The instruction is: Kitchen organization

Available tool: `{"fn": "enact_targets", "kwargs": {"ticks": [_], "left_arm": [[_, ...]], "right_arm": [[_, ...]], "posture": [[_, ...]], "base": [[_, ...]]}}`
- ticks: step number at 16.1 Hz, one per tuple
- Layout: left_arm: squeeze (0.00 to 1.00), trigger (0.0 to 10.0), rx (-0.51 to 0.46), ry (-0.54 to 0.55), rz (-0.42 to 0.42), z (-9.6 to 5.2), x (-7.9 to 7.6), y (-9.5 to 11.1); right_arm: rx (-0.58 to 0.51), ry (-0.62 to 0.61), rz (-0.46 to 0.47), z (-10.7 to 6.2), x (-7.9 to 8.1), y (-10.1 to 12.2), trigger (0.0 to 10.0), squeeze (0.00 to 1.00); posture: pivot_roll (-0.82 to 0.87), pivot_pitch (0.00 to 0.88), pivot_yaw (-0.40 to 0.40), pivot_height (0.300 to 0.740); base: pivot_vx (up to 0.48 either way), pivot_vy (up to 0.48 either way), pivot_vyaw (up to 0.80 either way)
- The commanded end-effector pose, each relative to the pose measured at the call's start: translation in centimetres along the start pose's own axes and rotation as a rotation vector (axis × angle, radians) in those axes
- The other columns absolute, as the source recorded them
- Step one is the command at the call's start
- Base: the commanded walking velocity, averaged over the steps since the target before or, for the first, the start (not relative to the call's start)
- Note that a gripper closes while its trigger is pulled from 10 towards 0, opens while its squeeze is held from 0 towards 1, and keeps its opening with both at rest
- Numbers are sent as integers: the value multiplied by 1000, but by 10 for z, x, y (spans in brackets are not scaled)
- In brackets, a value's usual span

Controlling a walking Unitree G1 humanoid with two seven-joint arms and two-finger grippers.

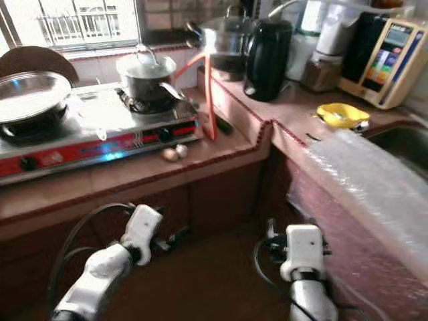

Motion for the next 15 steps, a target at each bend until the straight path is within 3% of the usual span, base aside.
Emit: {"fn": "enact_targets", "kwargs": {"ticks": [1, 5, 11, 15], "left_arm": [[0, 10000, -10, 7, 11, 2, 3, 5], [0, 10000, -10, 49, -32, 4, 8, 6], [0, 10000, 2, 68, -49, 6, 12, 7], [0, 10000, -7, 81, 7, 5, 13, 8]], "right_arm": [[-9, -2, -3, 1, -1, 3, 10000, 0], [1, -13, 9, 2, -3, 2, 10000, 0], [19, -15, 15, 2, -3, -1, 10000, 0], [23, -19, 13, 4, -5, -1, 10000, 0]], "posture": [[59, 0, -6, 740], [58, 0, -6, 740], [54, 0, 1, 740], [53, 0, 3, 740]], "base": [[0, -262, 0], [0, 0, 0], [0, 0, -754], [0, 0, -777]]}}
Point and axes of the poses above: a point about 5 cm out from each wrist's last joint towards the gripper, its own z axis pointing out of the wrist towards the gripper, its own y axis along the axis of the wrist's last joint, x = y × z, the point moved 6 cm from there along z, pointing out of the wrist towards the gripper, and after that the axes turned 1 degree about z, right-handed, at the moved point
